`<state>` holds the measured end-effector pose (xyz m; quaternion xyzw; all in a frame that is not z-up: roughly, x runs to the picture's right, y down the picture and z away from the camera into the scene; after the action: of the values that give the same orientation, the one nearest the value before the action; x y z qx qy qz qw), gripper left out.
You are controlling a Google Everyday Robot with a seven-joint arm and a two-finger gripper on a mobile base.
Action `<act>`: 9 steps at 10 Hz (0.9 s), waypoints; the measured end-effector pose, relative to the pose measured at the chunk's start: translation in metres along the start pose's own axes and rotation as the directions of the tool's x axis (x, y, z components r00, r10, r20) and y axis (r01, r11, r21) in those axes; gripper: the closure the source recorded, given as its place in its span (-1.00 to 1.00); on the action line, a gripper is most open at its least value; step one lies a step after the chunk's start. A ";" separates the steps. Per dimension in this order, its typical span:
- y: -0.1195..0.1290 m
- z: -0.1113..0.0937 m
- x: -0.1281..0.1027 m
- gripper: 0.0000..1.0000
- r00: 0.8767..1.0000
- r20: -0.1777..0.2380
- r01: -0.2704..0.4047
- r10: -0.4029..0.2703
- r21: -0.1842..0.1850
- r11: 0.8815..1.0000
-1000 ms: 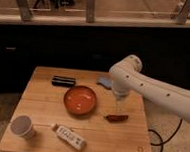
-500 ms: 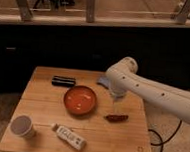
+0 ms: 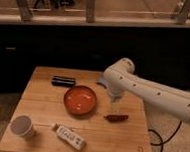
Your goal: Push the ceramic bowl across the table
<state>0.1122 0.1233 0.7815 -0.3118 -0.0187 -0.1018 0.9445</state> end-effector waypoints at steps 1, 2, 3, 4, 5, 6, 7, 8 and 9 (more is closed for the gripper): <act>-0.001 0.002 -0.001 -0.60 1.000 0.002 0.000 0.000 -0.002 1.000; -0.002 0.004 -0.002 -0.52 1.000 0.004 0.001 -0.001 -0.004 1.000; -0.003 0.006 -0.002 -0.35 1.000 0.008 0.001 -0.001 -0.007 1.000; -0.003 0.011 -0.002 -0.22 1.000 0.010 0.002 -0.001 -0.013 1.000; -0.003 0.012 -0.004 -0.20 1.000 0.014 0.002 -0.002 -0.016 1.000; -0.005 0.013 -0.007 -0.20 1.000 0.017 0.005 -0.005 -0.018 1.000; -0.006 0.015 -0.008 -0.20 1.000 0.019 0.007 -0.006 -0.019 1.000; -0.006 0.016 -0.009 -0.16 1.000 0.023 0.008 -0.008 -0.021 1.000; -0.006 0.021 -0.010 0.00 1.000 0.029 0.011 -0.010 -0.028 1.000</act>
<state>0.1021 0.1324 0.8011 -0.3265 -0.0323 -0.1025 0.9391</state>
